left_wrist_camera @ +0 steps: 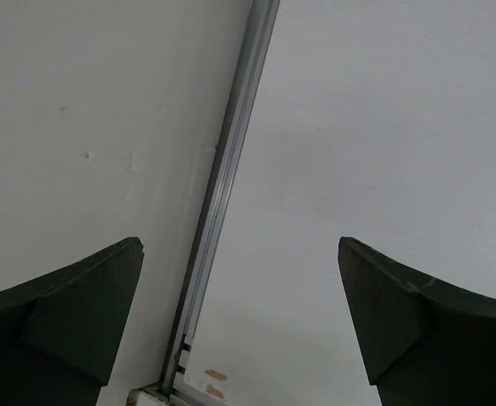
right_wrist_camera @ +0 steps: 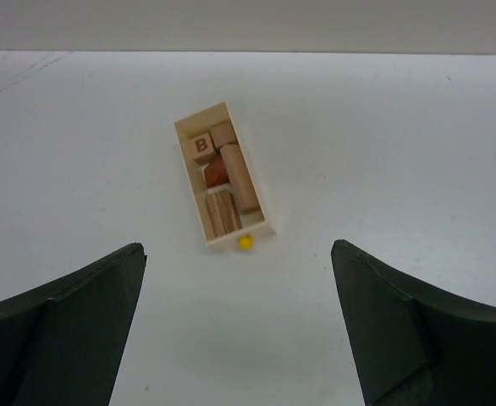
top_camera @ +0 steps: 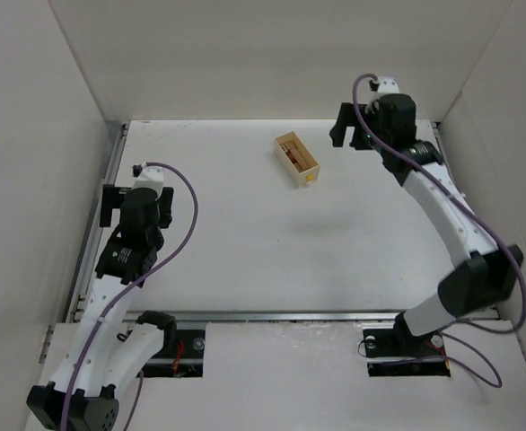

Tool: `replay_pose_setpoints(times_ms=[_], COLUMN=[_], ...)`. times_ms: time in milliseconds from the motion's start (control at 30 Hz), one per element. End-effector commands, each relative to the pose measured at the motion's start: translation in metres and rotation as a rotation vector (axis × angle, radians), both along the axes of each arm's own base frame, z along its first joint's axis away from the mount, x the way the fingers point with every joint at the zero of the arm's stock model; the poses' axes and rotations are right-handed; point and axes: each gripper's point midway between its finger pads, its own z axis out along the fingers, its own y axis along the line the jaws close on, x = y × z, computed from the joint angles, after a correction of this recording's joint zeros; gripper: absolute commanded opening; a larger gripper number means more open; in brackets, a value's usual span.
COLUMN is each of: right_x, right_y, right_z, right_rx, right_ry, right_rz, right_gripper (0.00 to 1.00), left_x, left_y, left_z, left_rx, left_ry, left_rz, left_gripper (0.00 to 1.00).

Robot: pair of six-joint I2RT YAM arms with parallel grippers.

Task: Build the wood block tower

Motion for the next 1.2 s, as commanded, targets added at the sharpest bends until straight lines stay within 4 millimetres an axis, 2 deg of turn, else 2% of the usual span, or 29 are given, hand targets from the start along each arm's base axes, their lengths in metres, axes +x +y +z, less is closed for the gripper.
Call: replay_pose_setpoints(times_ms=[0, 33, 67, 133, 167, 200, 233, 267, 300, 333, 367, 400, 467, 500, 533, 600, 633, 667, 700, 767, 800, 867, 933, 967, 1033, 1067, 1100, 1133, 1167], right_x=[0.043, 0.06, 0.077, 0.095, 0.106, 0.117, 0.124, 0.129, 0.131, 0.132, 0.129, 0.128, 0.131, 0.126, 0.127, 0.128, 0.128, 0.126, 0.125, 0.124, 0.125, 0.12, 0.118, 0.112, 0.11, 0.099, 0.098, 0.093, 0.09], right_y=[0.018, 0.025, 0.031, 0.042, 0.045, 0.058, 0.06, 0.068, 0.076, 0.076, 0.082, 0.088, 0.079, 0.081, 0.079, 0.077, 0.075, 0.074, 0.077, 0.077, 0.075, 0.077, 0.072, 0.073, 0.07, 0.067, 0.062, 0.061, 0.049], right_z=[-0.022, 0.002, -0.042, -0.061, -0.056, -0.093, -0.102, -0.104, -0.129, -0.139, -0.139, -0.152, -0.163, -0.177, -0.178, -0.193, -0.197, -0.21, -0.21, -0.228, -0.228, -0.238, -0.238, -0.242, -0.227, -0.235, -0.23, -0.209, -0.204], right_rx=[-0.067, -0.052, -0.081, -0.085, -0.083, -0.104, -0.117, -0.118, -0.14, -0.153, -0.155, -0.169, -0.199, -0.216, -0.223, -0.245, -0.254, -0.262, -0.278, -0.287, -0.293, -0.309, -0.322, -0.336, -0.354, -0.377, -0.385, -0.388, -0.416], right_ry=[0.081, 0.041, 0.145, 0.181, 0.171, 0.23, 0.233, 0.231, 0.269, 0.283, 0.282, 0.291, 0.291, 0.31, 0.309, 0.33, 0.344, 0.372, 0.367, 0.397, 0.395, 0.419, 0.421, 0.435, 0.399, 0.418, 0.401, 0.362, 0.351], right_rz=[0.064, 0.074, 0.091, 0.124, 0.124, 0.154, 0.161, 0.172, 0.192, 0.198, 0.21, 0.227, 0.181, 0.176, 0.165, 0.163, 0.156, 0.158, 0.162, 0.164, 0.154, 0.157, 0.14, 0.141, 0.11, 0.103, 0.083, 0.066, 0.021], right_gripper=[0.96, 0.92, 0.88, 0.75, 0.71, 0.66, 0.56, 0.52, 0.46, 0.46, 0.46, 0.46, 0.46, 0.44, 0.42, 0.37, 0.36, 0.36, 0.32, 0.3, 0.27, 0.14, 0.03, 0.0, 0.0, 0.0, 0.0, 0.0, 0.0], left_x=[0.007, 0.009, 0.01, 0.013, 0.016, 0.015, 0.018, 0.017, 0.019, 0.02, 0.021, 0.023, 0.029, 0.031, 0.033, 0.039, 0.043, 0.047, 0.048, 0.051, 0.052, 0.052, 0.051, 0.051, 0.05, 0.05, 0.05, 0.049, 0.049], left_y=[0.005, 0.006, 0.005, 0.005, 0.004, 0.008, 0.008, 0.008, 0.01, 0.011, 0.011, 0.012, 0.011, 0.011, 0.01, 0.008, 0.007, 0.006, 0.006, 0.006, 0.007, 0.007, 0.007, 0.007, 0.005, 0.005, 0.004, 0.004, 0.004], left_z=[0.026, 0.023, 0.025, 0.025, 0.019, 0.018, 0.014, 0.009, 0.003, 0.0, -0.006, -0.005, -0.009, -0.012, -0.011, -0.015, -0.009, -0.015, -0.017, -0.018, -0.021, -0.025, -0.027, -0.027, -0.022, -0.022, -0.015, -0.012, -0.012], left_rx=[0.007, 0.015, 0.013, 0.019, 0.021, 0.034, 0.035, 0.038, 0.049, 0.057, 0.06, 0.072, 0.075, 0.078, 0.078, 0.078, 0.076, 0.075, 0.079, 0.077, 0.079, 0.077, 0.072, 0.072, 0.053, 0.053, 0.042, 0.038, 0.038], left_ry=[-0.076, -0.062, -0.073, -0.071, -0.064, -0.06, -0.056, -0.045, -0.029, -0.015, -0.005, -0.004, 0.005, 0.015, 0.018, 0.043, 0.036, 0.063, 0.078, 0.082, 0.097, 0.112, 0.117, 0.117, 0.092, 0.092, 0.073, 0.061, 0.061], left_rz=[0.035, 0.045, 0.045, 0.042, 0.042, 0.056, 0.056, 0.056, 0.062, 0.071, 0.071, 0.076, 0.075, 0.075, 0.075, 0.077, 0.078, 0.08, 0.08, 0.093, 0.106, 0.109, 0.112, 0.112, 0.105, 0.105, 0.095, 0.095, 0.095], left_gripper=[1.0, 1.0, 1.0, 1.0, 1.0, 1.0, 1.0, 1.0, 1.0, 1.0, 1.0, 1.0, 1.0, 1.0, 1.0, 1.0, 1.0, 1.0, 1.0, 1.0, 1.0, 1.0, 1.0, 1.0, 1.0, 1.0, 1.0, 1.0, 1.0])
